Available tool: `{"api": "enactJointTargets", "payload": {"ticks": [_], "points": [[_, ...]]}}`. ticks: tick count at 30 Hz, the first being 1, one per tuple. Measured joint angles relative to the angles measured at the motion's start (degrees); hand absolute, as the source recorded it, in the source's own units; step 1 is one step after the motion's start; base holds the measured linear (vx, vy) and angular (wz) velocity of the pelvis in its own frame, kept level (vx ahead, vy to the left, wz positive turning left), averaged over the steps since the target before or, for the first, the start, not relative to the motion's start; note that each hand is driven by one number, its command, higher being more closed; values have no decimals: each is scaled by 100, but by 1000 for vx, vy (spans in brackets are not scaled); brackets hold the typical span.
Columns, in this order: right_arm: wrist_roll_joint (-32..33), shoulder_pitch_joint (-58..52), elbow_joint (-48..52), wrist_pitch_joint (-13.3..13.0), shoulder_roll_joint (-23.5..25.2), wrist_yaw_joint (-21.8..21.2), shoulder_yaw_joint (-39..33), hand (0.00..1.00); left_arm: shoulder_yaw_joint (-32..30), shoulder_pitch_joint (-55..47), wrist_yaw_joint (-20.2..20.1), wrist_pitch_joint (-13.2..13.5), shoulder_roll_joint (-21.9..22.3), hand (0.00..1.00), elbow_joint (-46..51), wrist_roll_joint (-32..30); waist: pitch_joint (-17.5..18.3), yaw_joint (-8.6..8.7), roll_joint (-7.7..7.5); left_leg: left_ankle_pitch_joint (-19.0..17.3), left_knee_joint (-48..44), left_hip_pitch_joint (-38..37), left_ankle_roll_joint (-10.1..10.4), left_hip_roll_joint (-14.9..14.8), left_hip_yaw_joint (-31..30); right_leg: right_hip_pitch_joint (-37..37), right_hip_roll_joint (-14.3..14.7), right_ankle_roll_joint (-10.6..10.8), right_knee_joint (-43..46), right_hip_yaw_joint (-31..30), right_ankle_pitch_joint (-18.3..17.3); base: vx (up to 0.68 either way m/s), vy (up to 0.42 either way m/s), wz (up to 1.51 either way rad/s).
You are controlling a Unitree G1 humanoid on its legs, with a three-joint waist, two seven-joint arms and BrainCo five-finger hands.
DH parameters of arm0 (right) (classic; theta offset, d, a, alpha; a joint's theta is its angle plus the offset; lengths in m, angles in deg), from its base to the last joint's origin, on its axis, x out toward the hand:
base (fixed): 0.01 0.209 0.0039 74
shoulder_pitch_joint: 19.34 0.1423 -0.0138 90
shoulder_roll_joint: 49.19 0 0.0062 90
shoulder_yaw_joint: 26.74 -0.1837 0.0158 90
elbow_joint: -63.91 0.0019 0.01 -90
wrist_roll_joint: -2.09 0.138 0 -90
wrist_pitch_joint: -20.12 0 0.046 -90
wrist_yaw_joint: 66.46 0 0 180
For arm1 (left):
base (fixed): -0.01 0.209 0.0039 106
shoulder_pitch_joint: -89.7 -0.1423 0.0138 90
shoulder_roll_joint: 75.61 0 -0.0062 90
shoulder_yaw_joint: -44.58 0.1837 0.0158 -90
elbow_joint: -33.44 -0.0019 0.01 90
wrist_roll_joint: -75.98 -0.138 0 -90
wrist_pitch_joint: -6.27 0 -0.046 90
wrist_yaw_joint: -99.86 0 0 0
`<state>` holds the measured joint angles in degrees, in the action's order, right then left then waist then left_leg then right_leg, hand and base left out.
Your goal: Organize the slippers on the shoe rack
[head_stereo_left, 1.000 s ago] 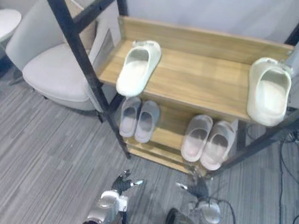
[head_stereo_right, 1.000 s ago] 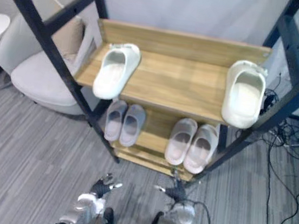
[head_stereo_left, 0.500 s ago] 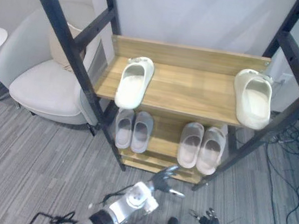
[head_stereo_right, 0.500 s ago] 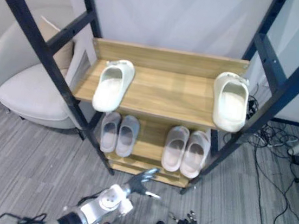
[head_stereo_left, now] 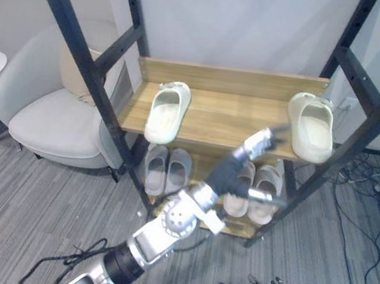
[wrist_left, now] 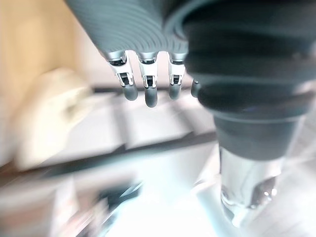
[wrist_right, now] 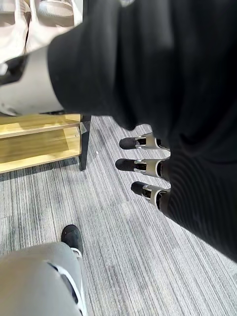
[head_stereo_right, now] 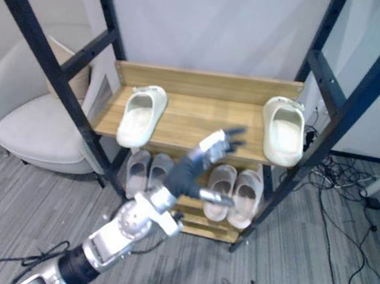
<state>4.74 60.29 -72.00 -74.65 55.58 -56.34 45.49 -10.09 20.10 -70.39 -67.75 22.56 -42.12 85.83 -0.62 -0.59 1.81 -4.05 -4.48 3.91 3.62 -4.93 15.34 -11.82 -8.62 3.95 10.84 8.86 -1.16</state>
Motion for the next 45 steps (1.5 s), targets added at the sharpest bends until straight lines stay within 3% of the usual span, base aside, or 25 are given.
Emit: {"api": "enactJointTargets", "payload": {"ticks": [6, 15, 18, 29, 45], "points": [[-2, -4, -3, 0, 2, -2, 28, 0, -643, 509, 551, -44, -145, 0, -191, -656, 46, 2, -58, -57, -61, -7, 7, 8, 27, 121, 7, 40, -194, -44, 92, 12, 11, -1], [-2, 29, -4, 2, 0, -5, 56, 0, -1341, 1536, 881, -346, -988, 0, -1530, -984, 76, 2, -76, -86, -59, 10, -6, 18, 214, 45, 43, 64, -325, -231, 194, 25, 20, -10], [-2, 45, -4, 2, -3, -5, 53, 0, -1486, 1790, 893, -461, -1348, 0, -1908, -1032, 77, -5, -76, -87, -47, 36, -6, 22, 292, -37, 53, 64, -330, -312, 215, 41, 13, -14], [0, 86, -4, 1, -14, -45, 48, 0, -1752, 2350, 845, -672, -1989, 0, -3202, -1214, 77, 4, -75, -124, -52, 62, -17, 39, 398, -125, 59, 63, -322, -439, 222, 4, 6, -4], [16, 55, -4, -33, -177, -122, 133, 0, -2027, 2462, 589, -1003, -2306, 0, -4803, -2114, 50, 45, -23, -124, -69, 118, -18, 50, 461, -225, 71, 66, -429, -539, 308, 6, 4, -3]]}}
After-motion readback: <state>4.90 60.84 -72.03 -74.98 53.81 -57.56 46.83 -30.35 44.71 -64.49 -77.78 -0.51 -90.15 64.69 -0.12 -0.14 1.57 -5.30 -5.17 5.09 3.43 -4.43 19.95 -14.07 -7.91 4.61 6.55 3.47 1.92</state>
